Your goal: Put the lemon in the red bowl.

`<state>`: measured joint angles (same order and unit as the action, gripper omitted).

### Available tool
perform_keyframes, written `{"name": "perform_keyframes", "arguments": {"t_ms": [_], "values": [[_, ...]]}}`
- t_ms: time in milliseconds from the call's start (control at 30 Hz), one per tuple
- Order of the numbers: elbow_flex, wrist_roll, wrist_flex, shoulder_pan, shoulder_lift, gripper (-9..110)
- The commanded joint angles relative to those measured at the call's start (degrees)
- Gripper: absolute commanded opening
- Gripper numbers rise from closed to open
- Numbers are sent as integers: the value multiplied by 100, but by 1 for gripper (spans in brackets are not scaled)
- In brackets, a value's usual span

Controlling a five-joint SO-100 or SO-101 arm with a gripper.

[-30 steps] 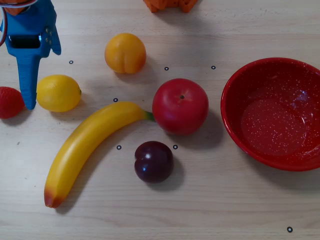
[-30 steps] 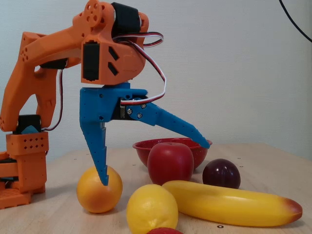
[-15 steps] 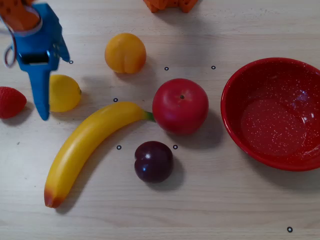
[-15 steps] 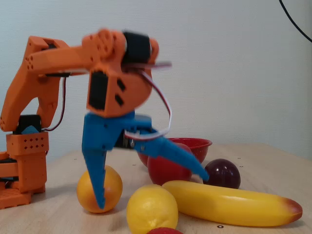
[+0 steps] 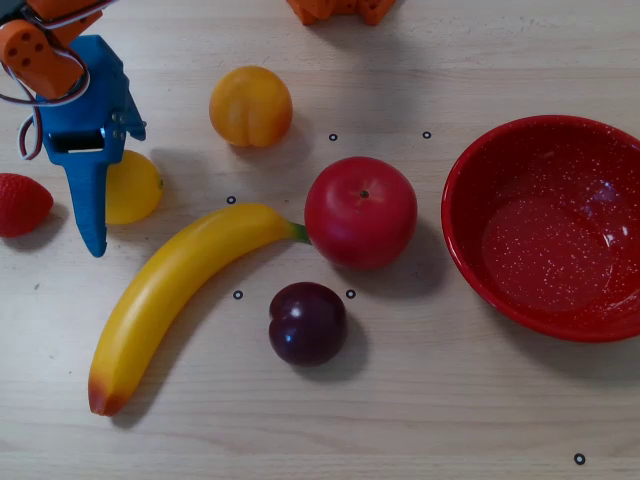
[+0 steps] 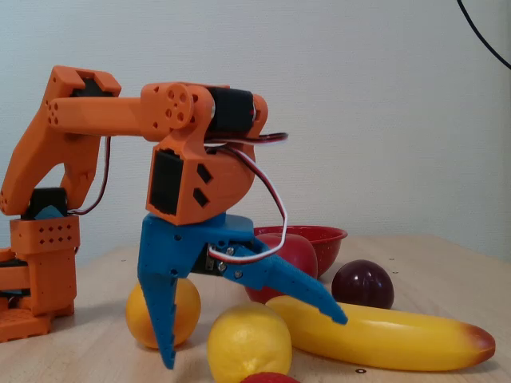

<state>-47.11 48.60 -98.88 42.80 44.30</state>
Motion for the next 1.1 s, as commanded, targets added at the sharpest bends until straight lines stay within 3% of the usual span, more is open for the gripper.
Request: {"name": "perform_keyframes", "arguments": {"t_ms": [0,1067], "values": [[536,167,132,-176,308,67],[729,105,554,-308,-9,65]]}}
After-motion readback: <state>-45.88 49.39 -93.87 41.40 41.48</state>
